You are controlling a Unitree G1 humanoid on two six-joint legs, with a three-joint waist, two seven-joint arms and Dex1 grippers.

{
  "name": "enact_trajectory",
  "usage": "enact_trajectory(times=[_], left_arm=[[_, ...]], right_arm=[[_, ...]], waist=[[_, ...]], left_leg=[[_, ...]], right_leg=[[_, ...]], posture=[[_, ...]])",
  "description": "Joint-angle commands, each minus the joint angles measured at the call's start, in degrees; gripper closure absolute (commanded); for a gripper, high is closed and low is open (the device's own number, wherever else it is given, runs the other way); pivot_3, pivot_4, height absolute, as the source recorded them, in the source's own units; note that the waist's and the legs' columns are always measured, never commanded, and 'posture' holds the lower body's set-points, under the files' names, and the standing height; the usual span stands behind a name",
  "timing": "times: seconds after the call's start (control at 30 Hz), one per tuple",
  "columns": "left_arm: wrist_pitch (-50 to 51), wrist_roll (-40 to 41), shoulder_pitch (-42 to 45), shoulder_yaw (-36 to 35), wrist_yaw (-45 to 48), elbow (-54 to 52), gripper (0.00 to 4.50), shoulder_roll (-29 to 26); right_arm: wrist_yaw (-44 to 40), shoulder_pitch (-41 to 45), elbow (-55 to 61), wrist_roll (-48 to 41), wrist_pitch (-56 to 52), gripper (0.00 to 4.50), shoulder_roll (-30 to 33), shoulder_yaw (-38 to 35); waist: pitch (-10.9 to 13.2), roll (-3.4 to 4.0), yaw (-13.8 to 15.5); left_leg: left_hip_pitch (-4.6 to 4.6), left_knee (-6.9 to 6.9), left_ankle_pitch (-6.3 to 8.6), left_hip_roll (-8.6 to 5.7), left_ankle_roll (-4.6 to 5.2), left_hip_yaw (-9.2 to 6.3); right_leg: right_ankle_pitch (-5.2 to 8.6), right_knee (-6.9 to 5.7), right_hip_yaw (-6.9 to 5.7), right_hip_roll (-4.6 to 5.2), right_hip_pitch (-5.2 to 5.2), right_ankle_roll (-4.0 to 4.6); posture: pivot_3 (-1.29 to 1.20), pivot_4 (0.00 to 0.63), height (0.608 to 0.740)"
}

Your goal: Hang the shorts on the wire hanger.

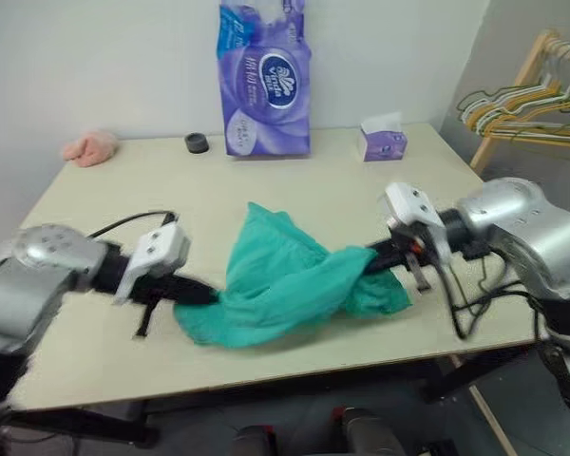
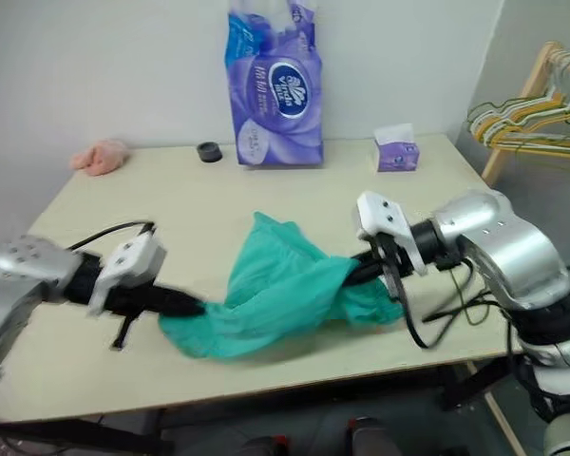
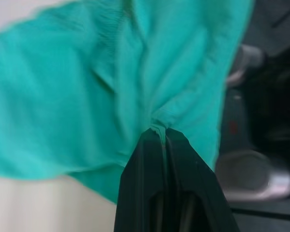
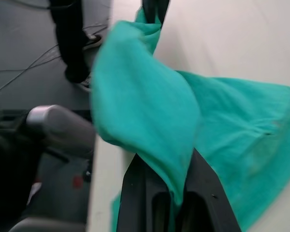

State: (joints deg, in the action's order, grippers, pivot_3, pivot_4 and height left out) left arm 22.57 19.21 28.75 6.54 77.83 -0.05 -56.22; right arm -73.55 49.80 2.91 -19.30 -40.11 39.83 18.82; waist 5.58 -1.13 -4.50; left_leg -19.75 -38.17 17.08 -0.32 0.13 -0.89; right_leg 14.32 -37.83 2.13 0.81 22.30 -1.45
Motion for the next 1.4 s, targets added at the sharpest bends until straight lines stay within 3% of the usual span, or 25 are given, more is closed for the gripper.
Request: enact_trajectory(times=[0.03, 0.1, 0.17, 0.23, 0.37, 0.47, 0.53, 0.6, 0.7, 0.77, 0.8, 0.9, 1.0, 1.1, 1.17, 1.3, 1.4], left_arm=[[-19.38, -20.46, 25.41, 7.09, -23.12, 36.99, 4.50, 10.64], [-28.33, -30.81, 43.28, 10.87, -43.64, 56.43, 4.50, 13.57], [-33.80, -37.83, 56.24, 14.01, -57.42, 66.92, 4.50, 13.47], [-36.62, -43.16, 66.08, 16.28, -67.50, 72.12, 4.50, 12.10], [-42.53, -57.88, 80.05, 25.04, -82.93, 74.63, 4.50, 7.03], [-46.71, -63.40, 81.58, 28.81, -81.76, 74.71, 4.50, 3.95], [-49.87, -64.00, 77.49, 29.45, -74.98, 74.25, 4.50, 1.87], [-53.13, -59.47, 69.30, 26.86, -61.57, 73.84, 4.50, 0.06], [-56.72, -47.55, 51.48, 20.40, -38.81, 69.57, 4.50, -2.40], [-56.05, -40.75, 38.58, 17.40, -28.11, 62.05, 4.50, -4.90], [-54.23, -36.94, 32.14, 15.82, -23.24, 56.88, 4.50, -6.21], [-45.68, -25.37, 12.78, 11.11, -11.71, 38.74, 4.50, -11.50], [-35.31, -16.13, -2.11, 6.31, -5.95, 21.58, 4.50, -16.19], [-28.07, -9.94, -14.33, 2.21, -3.04, 8.59, 4.50, -20.29], [-24.27, -6.84, -21.44, -0.54, -1.73, 1.96, 4.50, -22.38], [-19.51, -4.87, -29.34, -5.26, -1.71, -4.93, 4.50, -23.60], [-15.74, -3.64, -33.90, -6.99, -1.77, -10.33, 4.50, -22.90]], right_arm=[[15.35, 16.74, -34.82, 18.43, 24.84, 4.48, -7.73, 5.53], [27.68, 29.01, -52.72, 25.39, 37.66, 4.48, -12.22, 6.80], [39.36, 38.57, -64.12, 29.81, 46.21, 4.48, -15.18, 6.77], [49.75, 45.86, -70.26, 33.25, 53.21, 4.48, -16.43, 6.36], [67.17, 54.64, -73.74, 37.90, 64.59, 4.48, -15.45, 4.45], [66.66, 53.01, -74.03, 37.44, 69.51, 4.48, -15.14, 2.28], [63.13, 48.20, -73.25, 37.48, 72.90, 4.48, -15.21, 2.18], [57.00, 41.24, -71.61, 36.80, 75.02, 4.48, -15.89, 2.53], [46.03, 27.93, -64.93, 33.90, 76.02, 4.48, -17.36, 2.55], [39.22, 18.75, -56.25, 32.41, 74.34, 4.48, -17.41, 3.33], [36.34, 14.44, -50.81, 31.65, 72.70, 4.48, -17.24, 3.59], [27.52, 2.28, -30.89, 28.49, 63.41, 4.48, -15.72, 4.38], [19.40, -5.37, -14.98, 26.38, 52.76, 4.48, -12.61, 5.10], [12.34, -10.85, -3.28, 24.72, 44.13, 4.48, -8.25, 6.36], [9.10, -13.21, 1.91, 23.77, 39.95, 4.48, -5.80, 6.89], [5.62, -15.90, 7.62, 23.08, 35.43, 4.48, -2.42, 7.22], [4.43, -17.88, 10.34, 22.95, 33.77, 4.48, -0.64, 7.61]], waist=[[0.03, -0.11, 0.50], [0.04, -0.37, 0.37], [-0.16, -0.67, -0.74], [-0.27, -0.76, -2.12], [-0.29, -0.75, -4.32], [-0.31, -0.71, -4.86], [-0.31, -0.70, -5.03], [-0.34, -0.60, -5.03], [-0.13, -0.48, -5.15], [-0.05, -0.49, -5.22], [-0.04, -0.52, -5.19], [-0.07, -0.49, -5.23], [-0.13, -0.55, -4.97], [-0.23, -0.69, -3.80], [-0.23, -0.69, -3.19], [-0.10, -0.53, -1.27], [-0.13, -0.56, -0.17]], left_leg=[[0.07, -0.10, -0.09, -0.06, -0.13, -0.10], [-0.69, -0.19, -0.32, -0.11, -0.50, -0.18], [-2.90, -0.67, -0.83, -0.08, -1.42, -0.31], [-4.45, -0.73, -1.14, -0.11, -2.20, -0.14], [-4.98, 0.07, -1.11, -0.49, -2.23, -0.02], [-4.96, 0.44, -1.09, -0.84, -2.21, -0.24], [-4.88, 0.48, -1.07, -0.85, -2.17, -0.26], [-4.79, 0.51, -1.05, -0.89, -2.14, -0.28], [-3.03, 0.38, -0.60, -0.98, -0.89, 0.03], [-1.92, 0.17, -0.45, -0.95, -0.31, -0.05], [-1.78, 0.13, -0.47, -0.93, -0.27, -0.09], [-2.26, -0.33, -0.46, -0.75, -0.35, -0.46], [-3.30, -0.79, -0.40, -0.56, -0.84, -0.74], [-3.23, -0.85, -0.38, -0.76, -0.83, -0.74], [-2.88, -0.88, -0.18, -0.86, -0.49, -0.73], [-1.06, -0.73, 0.16, -0.86, 0.08, -0.61], [-0.78, -0.73, 0.18, -0.85, 0.09, -0.62]], right_leg=[[-0.04, -0.04, 0.01, -0.04, 0.03, -0.03], [-0.74, -0.03, 0.16, -0.19, 0.50, 0.07], [-1.11, -0.39, 0.32, 0.18, 2.83, 0.08], [-1.08, -1.23, 0.26, 0.73, 4.92, 0.02], [-1.08, -1.07, 0.14, 1.31, 6.08, 0.03], [-0.75, -0.95, 0.28, 1.51, 6.32, -0.12], [-0.58, -0.93, 0.26, 1.50, 6.20, -0.10], [-0.58, -1.03, 0.26, 1.49, 6.10, -0.08], [-0.68, -1.13, 0.12, 1.23, 4.16, -0.12], [-0.71, -1.05, 0.14, 1.13, 2.98, -0.20], [-0.78, -1.06, 0.15, 1.08, 2.83, -0.25], [-0.93, -1.23, 0.19, 1.25, 3.09, -0.20], [-0.94, -1.26, -0.07, 1.24, 3.76, -0.21], [-0.95, -1.05, -0.05, 1.45, 3.58, -0.25], [-0.94, -1.00, -0.04, 1.45, 3.21, -0.32], [-0.54, -0.86, -0.16, 1.13, 1.51, -0.54], [-0.30, -0.88, -0.27, 1.10, 1.24, -0.61]], posture=[[-0.07, 0.031, 0.740], [-0.07, 0.029, 0.740], [-0.08, 0.023, 0.740], [-0.08, 0.023, 0.740], [-0.08, 0.024, 0.740], [-0.08, 0.032, 0.740], [-0.06, 0.035, 0.740], [-0.06, 0.039, 0.740], [-0.05, 0.045, 0.740], [-0.05, 0.051, 0.740], [-0.05, 0.052, 0.740], [-0.06, 0.053, 0.740], [-0.06, 0.052, 0.740], [-0.07, 0.052, 0.740], [-0.07, 0.052, 0.740], [-0.07, 0.052, 0.740], [-0.07, 0.053, 0.740]])
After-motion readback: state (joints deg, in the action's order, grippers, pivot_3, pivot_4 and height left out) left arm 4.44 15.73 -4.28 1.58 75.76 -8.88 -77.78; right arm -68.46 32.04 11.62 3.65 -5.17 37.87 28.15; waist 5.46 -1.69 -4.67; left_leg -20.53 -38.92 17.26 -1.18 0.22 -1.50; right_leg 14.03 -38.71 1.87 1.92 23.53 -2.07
